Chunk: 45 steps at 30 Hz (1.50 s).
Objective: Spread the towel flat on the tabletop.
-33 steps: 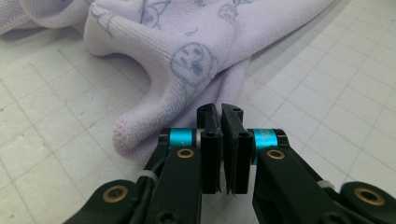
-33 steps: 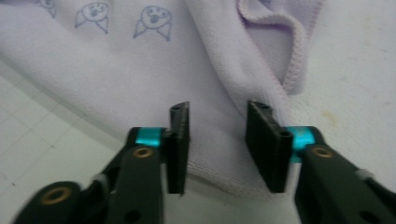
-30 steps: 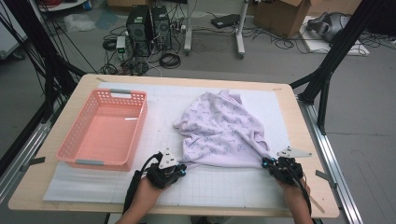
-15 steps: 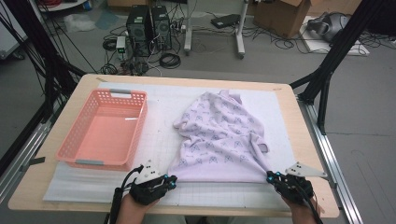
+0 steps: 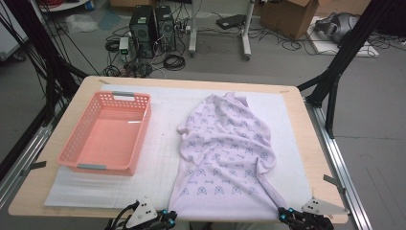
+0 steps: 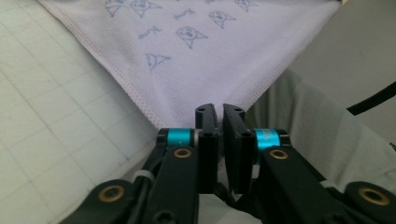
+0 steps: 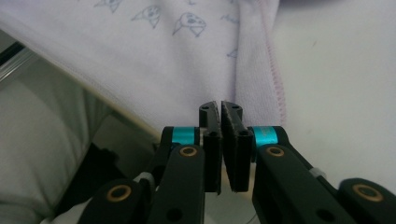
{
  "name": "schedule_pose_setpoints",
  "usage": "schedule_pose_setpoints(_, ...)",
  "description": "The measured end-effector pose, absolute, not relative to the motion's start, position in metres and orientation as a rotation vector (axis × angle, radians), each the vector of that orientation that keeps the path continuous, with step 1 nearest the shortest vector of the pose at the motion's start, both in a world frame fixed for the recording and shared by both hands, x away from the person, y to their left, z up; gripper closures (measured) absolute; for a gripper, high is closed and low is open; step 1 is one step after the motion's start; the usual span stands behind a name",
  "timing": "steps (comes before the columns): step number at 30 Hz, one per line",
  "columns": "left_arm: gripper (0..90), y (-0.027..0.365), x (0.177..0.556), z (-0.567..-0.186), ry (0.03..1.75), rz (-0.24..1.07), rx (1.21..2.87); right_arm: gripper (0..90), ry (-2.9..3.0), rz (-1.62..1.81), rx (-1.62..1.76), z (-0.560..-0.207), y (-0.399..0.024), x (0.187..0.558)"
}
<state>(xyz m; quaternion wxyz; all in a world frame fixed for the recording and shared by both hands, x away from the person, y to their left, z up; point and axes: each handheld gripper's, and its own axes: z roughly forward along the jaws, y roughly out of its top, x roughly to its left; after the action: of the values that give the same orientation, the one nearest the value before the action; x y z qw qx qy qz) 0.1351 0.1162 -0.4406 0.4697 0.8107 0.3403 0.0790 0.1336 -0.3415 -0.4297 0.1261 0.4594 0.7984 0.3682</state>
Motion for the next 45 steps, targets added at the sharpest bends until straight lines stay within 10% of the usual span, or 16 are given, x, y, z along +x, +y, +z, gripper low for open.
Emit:
schedule_pose_setpoints(6, 52.1, 0.127, 0.147, -0.438, 0.927, 0.27, 1.87, 64.5, 2.154, 1.165, 1.362, -0.424, -0.35, 0.136)
schedule_pose_setpoints(13, 49.1, 0.131, 0.172, -0.444, 1.008, 0.271, 1.812, 65.5, 2.148, 1.053, 1.344, -0.437, -0.325, 0.179)
schedule_pose_setpoints(16, 48.8, 0.13, 0.178, -0.444, 1.008, 0.273, 1.812, 80.4, 2.175, 1.042, 1.384, -0.444, -0.32, 0.192)
schedule_pose_setpoints(25, 45.9, 0.132, 0.203, -0.443, 1.024, 0.272, 1.799, 87.7, 2.193, 0.839, 1.394, -0.429, -0.359, 0.148)
schedule_pose_setpoints(33, 44.7, 0.124, 0.227, -0.446, 1.03, 0.249, 1.818, 63.4, 2.105, 0.931, 1.419, -0.424, -0.369, 0.16)
schedule_pose_setpoints(45, 39.7, 0.075, 0.272, -0.451, 1.026, 0.239, 1.952, 57.1, 2.053, 0.97, 1.45, -0.436, -0.353, 0.233)
